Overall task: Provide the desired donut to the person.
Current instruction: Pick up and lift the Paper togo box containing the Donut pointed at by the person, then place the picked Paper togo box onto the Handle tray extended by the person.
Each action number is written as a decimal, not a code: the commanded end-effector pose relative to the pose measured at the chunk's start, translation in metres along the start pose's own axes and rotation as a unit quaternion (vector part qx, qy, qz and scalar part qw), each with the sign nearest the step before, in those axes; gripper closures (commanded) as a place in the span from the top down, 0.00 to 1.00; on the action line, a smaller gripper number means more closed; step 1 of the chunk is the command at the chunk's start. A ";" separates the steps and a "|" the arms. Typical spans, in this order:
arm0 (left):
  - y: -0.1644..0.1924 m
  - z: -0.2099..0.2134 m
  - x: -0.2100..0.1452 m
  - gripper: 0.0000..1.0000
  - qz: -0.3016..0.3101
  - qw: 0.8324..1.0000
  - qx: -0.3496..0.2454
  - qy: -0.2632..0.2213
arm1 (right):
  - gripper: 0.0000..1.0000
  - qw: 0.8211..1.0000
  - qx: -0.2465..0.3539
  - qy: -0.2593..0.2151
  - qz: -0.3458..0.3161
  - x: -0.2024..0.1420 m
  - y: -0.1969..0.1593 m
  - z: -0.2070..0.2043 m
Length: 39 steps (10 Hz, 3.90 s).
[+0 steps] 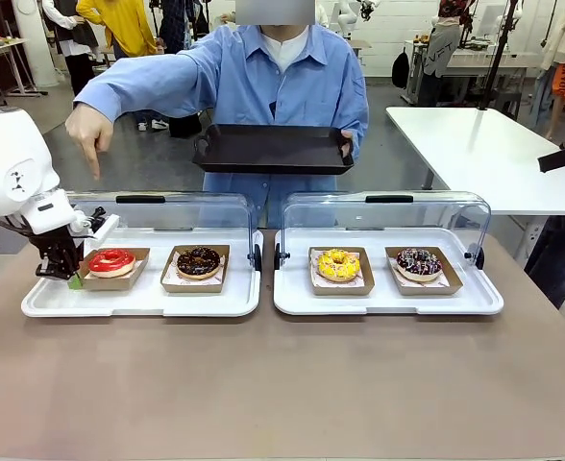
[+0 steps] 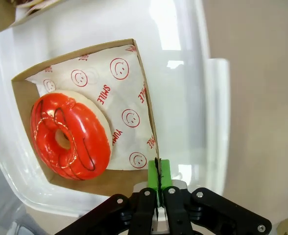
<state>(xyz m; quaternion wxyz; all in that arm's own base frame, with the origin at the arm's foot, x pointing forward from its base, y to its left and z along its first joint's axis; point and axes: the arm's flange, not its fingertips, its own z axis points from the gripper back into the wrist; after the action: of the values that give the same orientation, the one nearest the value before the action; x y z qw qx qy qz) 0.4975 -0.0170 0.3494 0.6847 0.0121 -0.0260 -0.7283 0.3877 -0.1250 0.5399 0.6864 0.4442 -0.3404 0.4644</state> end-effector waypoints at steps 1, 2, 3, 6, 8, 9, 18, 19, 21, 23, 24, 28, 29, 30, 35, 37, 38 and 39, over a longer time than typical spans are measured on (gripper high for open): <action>-0.042 0.038 0.005 0.00 -0.005 0.999 -0.024 0.025 | 1.00 1.000 0.002 -0.003 0.001 0.000 0.000 0.000; -0.053 0.064 0.011 0.00 -0.006 0.999 -0.032 0.037 | 1.00 1.000 0.002 -0.003 0.001 0.000 0.000 0.000; -0.075 0.083 0.018 0.00 -0.008 0.998 -0.034 0.046 | 1.00 1.000 0.002 -0.003 0.001 0.000 0.000 0.000; -0.127 0.138 0.037 0.00 -0.044 0.997 -0.030 0.061 | 1.00 1.000 0.002 -0.003 0.001 0.000 0.000 0.000; -0.170 0.168 0.054 0.00 -0.013 0.998 0.004 0.060 | 1.00 1.000 0.002 -0.003 0.001 0.000 0.000 0.000; -0.175 0.187 0.060 0.00 -0.003 0.998 0.022 0.060 | 1.00 1.000 0.002 -0.003 0.001 0.000 0.000 0.000; -0.155 0.263 0.073 0.00 0.016 0.998 0.063 0.019 | 1.00 1.000 0.002 -0.003 0.001 0.000 0.000 0.000; -0.155 0.263 0.073 0.00 0.016 0.998 0.063 0.019 | 1.00 1.000 0.002 -0.003 0.001 0.000 0.000 0.000; -0.155 0.263 0.073 0.00 0.016 0.998 0.063 0.019 | 1.00 1.000 0.002 -0.003 0.001 0.000 0.000 0.000; -0.155 0.263 0.073 0.00 0.016 0.998 0.063 0.019 | 1.00 1.000 0.002 -0.003 0.001 0.000 0.000 0.000; -0.155 0.263 0.073 0.00 0.016 0.998 0.063 0.019 | 1.00 1.000 0.002 -0.003 0.001 0.000 0.000 0.000; -0.155 0.263 0.073 0.00 0.016 0.998 0.063 0.019 | 1.00 1.000 0.002 -0.003 0.001 0.000 0.000 0.000; -0.155 0.263 0.073 0.00 0.016 0.998 0.063 0.019 | 1.00 1.000 0.002 -0.003 0.001 0.000 0.000 0.000; -0.155 0.263 0.073 0.00 0.016 0.998 0.063 0.019 | 1.00 1.000 0.002 -0.003 0.001 0.000 0.000 0.000; -0.155 0.258 0.071 0.01 0.007 0.998 0.066 0.015 | 1.00 1.000 0.002 -0.003 0.001 0.000 0.000 0.000; -0.155 0.288 0.092 0.01 -0.009 0.996 0.090 0.026 | 1.00 1.000 0.002 -0.003 0.001 0.000 0.000 0.000; -0.154 0.302 0.106 0.01 -0.019 0.995 0.095 0.032 | 1.00 1.000 0.002 -0.003 0.001 0.000 0.000 0.000; -0.159 0.307 0.120 0.01 -0.021 0.993 0.107 0.036 | 1.00 1.000 0.002 -0.003 0.001 0.000 0.000 0.000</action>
<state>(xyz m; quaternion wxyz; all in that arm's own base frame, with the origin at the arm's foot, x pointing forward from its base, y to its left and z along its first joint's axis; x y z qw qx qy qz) 0.3154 -0.1071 0.6416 0.6618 0.0986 -0.0845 -0.7383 0.3878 -0.1249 0.5398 0.6866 0.4442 -0.3401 0.4644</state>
